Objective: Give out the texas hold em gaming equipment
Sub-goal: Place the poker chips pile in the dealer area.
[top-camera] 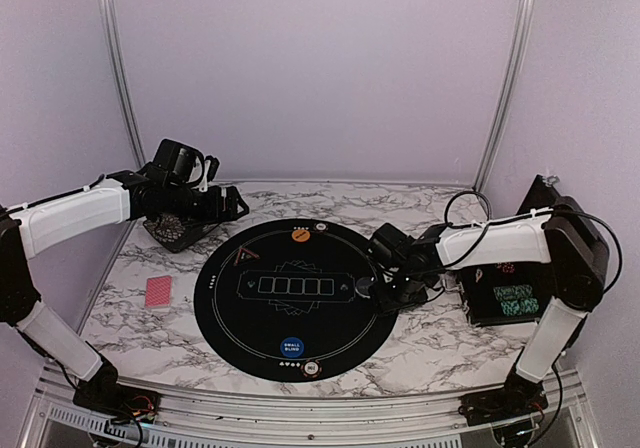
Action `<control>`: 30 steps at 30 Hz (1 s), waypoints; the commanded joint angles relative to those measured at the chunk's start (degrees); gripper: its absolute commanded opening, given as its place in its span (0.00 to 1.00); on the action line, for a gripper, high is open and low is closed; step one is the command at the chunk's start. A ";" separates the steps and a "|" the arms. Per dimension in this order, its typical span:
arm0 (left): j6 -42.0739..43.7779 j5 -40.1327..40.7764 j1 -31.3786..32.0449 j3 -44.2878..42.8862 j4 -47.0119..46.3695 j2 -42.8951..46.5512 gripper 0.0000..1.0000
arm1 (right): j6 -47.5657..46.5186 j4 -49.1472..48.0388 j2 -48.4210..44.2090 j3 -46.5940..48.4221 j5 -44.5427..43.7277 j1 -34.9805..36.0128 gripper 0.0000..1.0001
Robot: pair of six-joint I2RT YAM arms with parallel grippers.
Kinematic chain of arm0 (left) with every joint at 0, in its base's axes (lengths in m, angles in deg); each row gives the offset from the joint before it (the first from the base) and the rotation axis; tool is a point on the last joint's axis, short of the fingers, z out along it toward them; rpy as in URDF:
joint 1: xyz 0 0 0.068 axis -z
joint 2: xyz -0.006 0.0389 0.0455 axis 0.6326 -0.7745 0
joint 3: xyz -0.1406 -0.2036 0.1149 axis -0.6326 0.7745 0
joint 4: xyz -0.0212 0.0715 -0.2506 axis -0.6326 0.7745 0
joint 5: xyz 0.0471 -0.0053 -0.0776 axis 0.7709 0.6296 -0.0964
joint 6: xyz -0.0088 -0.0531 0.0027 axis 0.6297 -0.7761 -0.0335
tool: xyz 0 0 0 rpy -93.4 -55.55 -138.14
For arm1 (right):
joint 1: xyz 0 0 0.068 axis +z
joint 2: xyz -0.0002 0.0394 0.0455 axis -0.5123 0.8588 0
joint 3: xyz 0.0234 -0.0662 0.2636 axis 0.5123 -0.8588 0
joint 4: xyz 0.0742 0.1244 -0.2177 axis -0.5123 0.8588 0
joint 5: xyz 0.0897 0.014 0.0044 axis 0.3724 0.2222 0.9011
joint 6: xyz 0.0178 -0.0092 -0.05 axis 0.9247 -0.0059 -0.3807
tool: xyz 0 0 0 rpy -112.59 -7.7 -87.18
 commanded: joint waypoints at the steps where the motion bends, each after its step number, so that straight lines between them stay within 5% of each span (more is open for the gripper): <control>1: 0.47 -0.27 -0.32 -0.61 -1.04 -0.59 0.99 | 0.41 1.79 -3.17 1.36 -0.07 0.78 0.70; 30: -0.21 0.39 -0.33 -3.42 0.77 -1.10 0.99 | -1.10 7.39 -13.20 1.87 -4.74 -2.66 0.70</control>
